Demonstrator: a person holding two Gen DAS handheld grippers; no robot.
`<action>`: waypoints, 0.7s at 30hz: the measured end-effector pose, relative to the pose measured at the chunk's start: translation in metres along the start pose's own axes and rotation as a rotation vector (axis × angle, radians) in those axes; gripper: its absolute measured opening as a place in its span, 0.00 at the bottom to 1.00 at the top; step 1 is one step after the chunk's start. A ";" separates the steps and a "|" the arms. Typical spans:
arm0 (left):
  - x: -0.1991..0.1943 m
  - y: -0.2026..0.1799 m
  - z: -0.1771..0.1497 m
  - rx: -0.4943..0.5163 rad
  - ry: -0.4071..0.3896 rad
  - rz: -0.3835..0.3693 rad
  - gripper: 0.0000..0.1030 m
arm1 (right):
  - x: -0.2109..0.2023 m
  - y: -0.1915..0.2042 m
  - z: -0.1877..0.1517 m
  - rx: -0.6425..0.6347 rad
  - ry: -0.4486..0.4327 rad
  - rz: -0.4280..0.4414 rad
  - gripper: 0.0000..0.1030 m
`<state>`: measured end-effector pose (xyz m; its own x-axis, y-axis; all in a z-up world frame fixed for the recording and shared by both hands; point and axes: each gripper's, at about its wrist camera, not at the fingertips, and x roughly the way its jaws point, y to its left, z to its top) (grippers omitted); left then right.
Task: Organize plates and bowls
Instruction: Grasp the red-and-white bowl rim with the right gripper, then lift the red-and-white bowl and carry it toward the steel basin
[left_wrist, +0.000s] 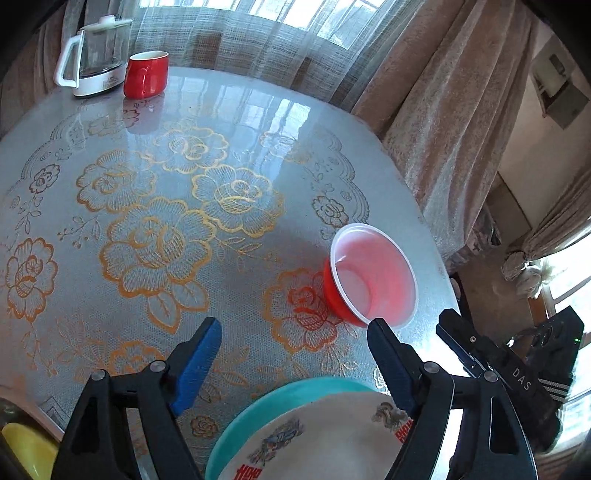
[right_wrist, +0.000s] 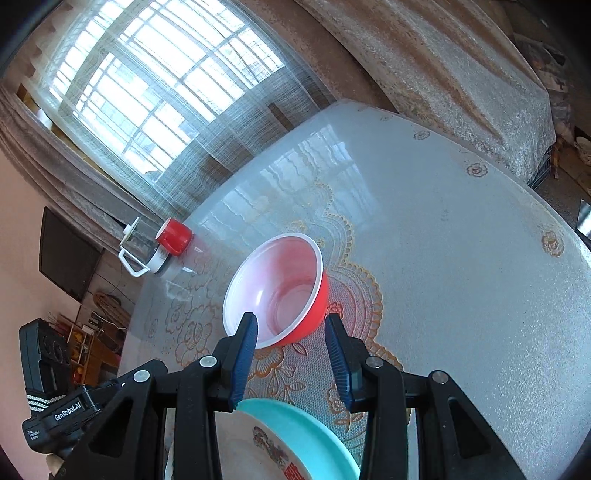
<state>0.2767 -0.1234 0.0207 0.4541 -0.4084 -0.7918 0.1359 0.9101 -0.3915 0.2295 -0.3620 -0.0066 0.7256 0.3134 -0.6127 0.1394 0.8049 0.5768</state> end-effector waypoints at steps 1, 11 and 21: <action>0.004 0.000 0.005 -0.012 0.000 0.015 0.79 | 0.002 -0.001 0.003 0.001 0.002 -0.003 0.37; 0.048 -0.005 0.025 -0.107 0.097 -0.066 0.58 | 0.030 -0.005 0.014 -0.004 0.047 -0.023 0.33; 0.071 -0.026 0.020 -0.050 0.134 -0.103 0.17 | 0.041 -0.005 0.010 -0.019 0.086 -0.007 0.13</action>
<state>0.3224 -0.1748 -0.0155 0.3180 -0.5082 -0.8004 0.1303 0.8596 -0.4941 0.2654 -0.3581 -0.0295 0.6641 0.3488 -0.6613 0.1308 0.8166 0.5622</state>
